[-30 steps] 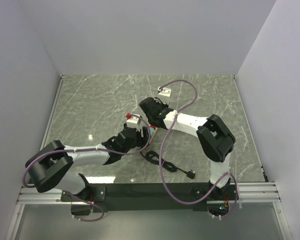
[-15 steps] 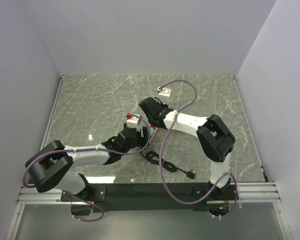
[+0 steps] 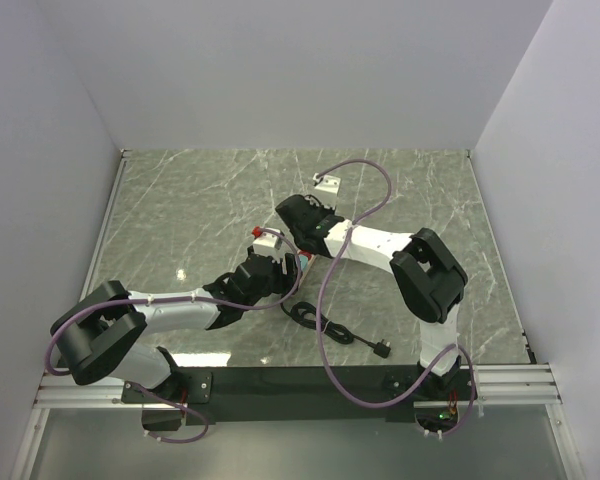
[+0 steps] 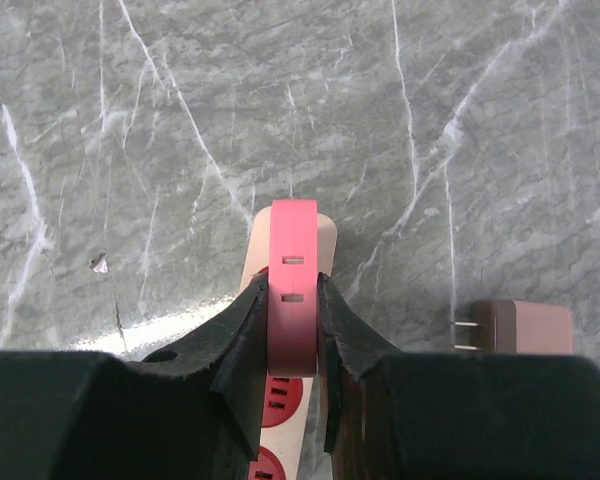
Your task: Insert the plug
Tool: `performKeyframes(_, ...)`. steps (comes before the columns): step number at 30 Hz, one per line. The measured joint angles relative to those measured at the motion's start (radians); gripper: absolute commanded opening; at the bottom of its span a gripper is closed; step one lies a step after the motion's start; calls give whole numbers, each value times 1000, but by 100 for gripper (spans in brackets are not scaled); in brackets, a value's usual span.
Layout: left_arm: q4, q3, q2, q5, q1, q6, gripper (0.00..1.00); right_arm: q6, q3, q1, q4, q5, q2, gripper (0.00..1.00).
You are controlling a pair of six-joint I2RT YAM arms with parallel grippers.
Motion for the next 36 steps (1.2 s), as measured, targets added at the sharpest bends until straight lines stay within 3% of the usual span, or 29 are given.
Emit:
performKeyframes(20, -4, 0, 0, -1, 0, 3, 74, 43, -17, 11, 2, 16, 3, 0)
performKeyframes(36, -5, 0, -22, -8, 0, 1, 74, 18, -82, 11, 119, 11, -11, 0)
